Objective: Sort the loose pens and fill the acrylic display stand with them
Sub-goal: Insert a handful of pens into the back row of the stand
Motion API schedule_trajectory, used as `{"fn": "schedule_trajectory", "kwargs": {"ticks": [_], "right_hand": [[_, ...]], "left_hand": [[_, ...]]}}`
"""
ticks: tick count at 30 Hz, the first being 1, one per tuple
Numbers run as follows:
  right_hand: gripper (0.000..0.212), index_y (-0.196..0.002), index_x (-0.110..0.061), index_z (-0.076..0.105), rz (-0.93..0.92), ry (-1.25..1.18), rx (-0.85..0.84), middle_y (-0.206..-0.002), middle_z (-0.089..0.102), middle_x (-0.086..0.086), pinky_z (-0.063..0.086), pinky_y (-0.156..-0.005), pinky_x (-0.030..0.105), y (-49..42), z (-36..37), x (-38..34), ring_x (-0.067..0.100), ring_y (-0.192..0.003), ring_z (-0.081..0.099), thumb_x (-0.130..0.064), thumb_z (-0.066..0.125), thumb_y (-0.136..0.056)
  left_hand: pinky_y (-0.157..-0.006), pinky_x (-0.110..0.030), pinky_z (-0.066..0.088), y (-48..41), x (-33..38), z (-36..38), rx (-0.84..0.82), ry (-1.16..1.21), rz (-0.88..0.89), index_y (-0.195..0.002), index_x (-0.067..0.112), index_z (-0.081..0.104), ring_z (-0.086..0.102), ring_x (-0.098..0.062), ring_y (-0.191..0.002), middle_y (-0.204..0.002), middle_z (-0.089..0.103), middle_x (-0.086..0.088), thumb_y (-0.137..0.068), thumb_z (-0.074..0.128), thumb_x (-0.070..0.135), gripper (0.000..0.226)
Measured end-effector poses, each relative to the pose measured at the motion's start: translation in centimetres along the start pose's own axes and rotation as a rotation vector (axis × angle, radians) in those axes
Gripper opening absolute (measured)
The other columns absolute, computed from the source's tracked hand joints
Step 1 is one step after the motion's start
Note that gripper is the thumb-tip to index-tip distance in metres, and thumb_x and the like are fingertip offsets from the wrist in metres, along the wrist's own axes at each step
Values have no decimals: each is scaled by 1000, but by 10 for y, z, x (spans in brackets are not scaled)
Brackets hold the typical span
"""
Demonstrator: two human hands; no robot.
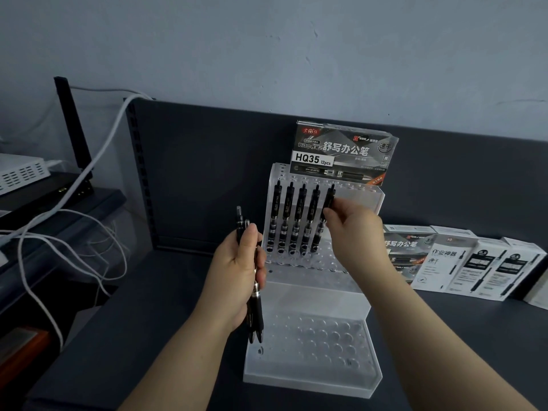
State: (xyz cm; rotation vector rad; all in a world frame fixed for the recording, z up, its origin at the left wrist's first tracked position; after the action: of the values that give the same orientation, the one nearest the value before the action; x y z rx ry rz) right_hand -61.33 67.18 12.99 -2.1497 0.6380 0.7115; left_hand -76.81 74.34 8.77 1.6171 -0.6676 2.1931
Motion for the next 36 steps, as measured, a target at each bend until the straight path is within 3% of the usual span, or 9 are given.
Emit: {"fn": "schedule_trajectory", "kwargs": {"ticks": [5,13,17,19,21,25,31,34,36], "right_hand": [[30,-124,-12,55,15,22,4,-113,68,3,40,-73,21,-3,1,5,19,-94,63,-20,50,-95],[24,-114,-11,59,2,92,-29,-105,69,5,44,-74,26,-5,4,6,23,-92,63,-22,52,-94],[30,-119,-14,52,24,22,-29,-102,64,2,38,-68,21,-2,0,3,12,-80,54,-24,56,-92],[21,-108,-19,53,-16,-56,2,-94,60,-2,37,-60,14,7,-6,-5,6,-74,52,-26,60,-89],[9,-90,-23,56,-65,-144,-112,-79,60,-8,40,-56,10,22,-8,-16,1,-67,53,-27,64,-86],[15,-76,-28,58,-86,-298,-506,-67,59,-9,44,-56,13,49,-2,-29,-1,-58,51,-27,73,-77],[18,-73,-27,58,-104,-228,-512,-64,57,-10,44,-56,15,44,-7,-18,1,-58,50,-21,74,-74],[10,-74,-24,58,-151,-144,-463,-66,56,-10,42,-54,13,47,-12,-18,2,-58,50,-19,67,-76],[5,-77,-21,59,-175,-104,-437,-70,57,-10,40,-53,12,47,-14,-17,3,-61,50,-20,64,-78]], "left_hand": [[-44,-21,36,1,1,4,-22,2,16,-85,14,55,40,-9,-47,-59,45,2,-88,45,44,32],[-45,-21,36,1,5,11,-26,-7,18,-81,12,51,41,-9,-47,-58,46,4,-77,48,51,39],[-46,-21,36,2,8,14,-12,32,8,-82,14,52,42,-9,-48,-58,45,4,-78,49,51,38],[-47,-21,37,3,10,17,-2,72,-10,-82,15,52,42,-9,-49,-57,45,5,-78,51,50,36],[-48,-22,37,3,10,20,15,116,-23,-81,15,53,43,-10,-51,-56,46,5,-78,52,49,35],[-53,-26,46,4,13,31,70,215,-60,-76,13,55,50,-12,-56,-58,47,2,-83,53,45,32],[-46,-22,48,9,8,46,117,254,-85,-73,13,54,53,-9,-50,-58,48,2,-88,52,40,31],[-61,-25,51,10,4,55,143,222,-51,-81,11,55,59,-13,-66,-68,54,-1,-90,50,41,31],[-74,-30,51,9,2,60,163,202,-53,-97,11,59,64,-16,-84,-84,64,-3,-91,45,47,38]]}}
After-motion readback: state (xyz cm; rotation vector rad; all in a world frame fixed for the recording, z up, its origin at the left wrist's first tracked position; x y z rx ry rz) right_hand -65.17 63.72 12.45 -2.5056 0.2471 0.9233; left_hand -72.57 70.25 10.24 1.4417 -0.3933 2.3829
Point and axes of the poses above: each hand's wrist, its own y-axis away from the middle knuckle, its own z-axis out of the palm, x = y × z, the point moved 1 cm from there along -y, towards the middle knuckle
